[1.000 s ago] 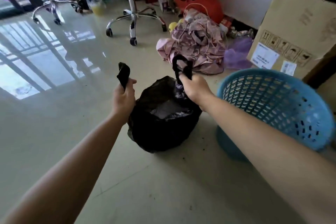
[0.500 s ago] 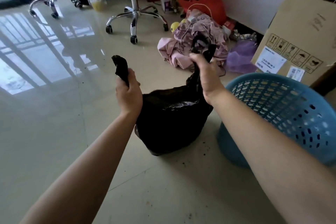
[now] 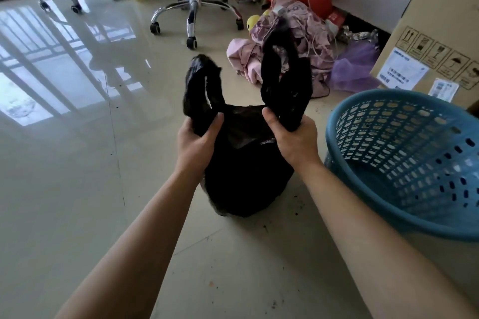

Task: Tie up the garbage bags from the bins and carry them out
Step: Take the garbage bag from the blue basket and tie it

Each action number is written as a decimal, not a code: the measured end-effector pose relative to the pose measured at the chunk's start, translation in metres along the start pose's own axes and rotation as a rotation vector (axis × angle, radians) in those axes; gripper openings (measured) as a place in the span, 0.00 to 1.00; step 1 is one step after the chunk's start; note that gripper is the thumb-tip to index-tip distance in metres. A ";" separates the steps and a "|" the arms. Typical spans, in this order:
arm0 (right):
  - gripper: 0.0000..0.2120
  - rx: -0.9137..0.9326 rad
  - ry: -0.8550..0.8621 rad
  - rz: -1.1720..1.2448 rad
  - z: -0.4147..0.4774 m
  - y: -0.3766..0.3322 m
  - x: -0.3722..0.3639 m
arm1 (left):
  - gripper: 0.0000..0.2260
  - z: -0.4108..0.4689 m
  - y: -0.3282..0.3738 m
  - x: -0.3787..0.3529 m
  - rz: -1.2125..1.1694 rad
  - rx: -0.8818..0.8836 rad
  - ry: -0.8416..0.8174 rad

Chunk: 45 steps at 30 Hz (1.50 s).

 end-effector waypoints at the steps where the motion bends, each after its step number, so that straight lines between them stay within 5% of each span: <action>1: 0.17 -0.010 -0.006 0.033 0.002 -0.004 0.000 | 0.14 0.006 0.006 -0.004 -0.070 -0.002 0.008; 5: 0.17 -0.080 -0.002 0.080 0.008 0.005 0.005 | 0.09 0.013 0.015 -0.018 -0.511 0.135 0.128; 9: 0.18 -0.179 -0.096 -0.209 0.000 0.038 0.013 | 0.21 -0.004 -0.009 -0.015 -0.718 0.408 0.144; 11: 0.18 -0.224 -0.209 -0.343 -0.007 0.054 0.012 | 0.26 -0.015 -0.023 -0.012 -0.660 0.452 0.036; 14: 0.17 -0.225 -0.256 -0.434 -0.013 0.062 0.014 | 0.15 -0.023 -0.028 -0.006 -0.637 0.435 -0.032; 20: 0.15 -0.212 -0.262 -0.475 -0.012 0.054 0.013 | 0.14 -0.024 -0.014 -0.006 -0.472 0.288 -0.325; 24: 0.15 -0.125 -0.301 -0.617 -0.018 0.049 0.005 | 0.14 -0.017 0.003 -0.012 -0.040 0.150 -0.273; 29: 0.24 -0.110 -0.392 -0.549 -0.031 0.042 -0.002 | 0.18 -0.011 0.012 -0.010 -0.003 0.065 0.100; 32: 0.18 -0.132 -0.385 -0.586 -0.030 0.046 -0.010 | 0.15 -0.013 0.014 -0.013 -0.204 0.096 0.040; 38: 0.08 -0.266 -0.416 -0.151 -0.019 0.056 -0.007 | 0.04 -0.019 -0.006 -0.006 -0.623 0.337 -0.159; 45: 0.10 -0.258 -0.288 0.187 -0.022 0.041 -0.007 | 0.03 -0.041 -0.022 -0.007 -0.680 0.513 -0.297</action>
Point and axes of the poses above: each hand's wrist, its own z-axis towards the middle knuckle, its own x-axis out of the back of the hand, y = z × x, the point moved 5 cm from there along z, towards the middle knuckle, and after that the axes turned 14 degrees about -x, right-handed, at the moved point
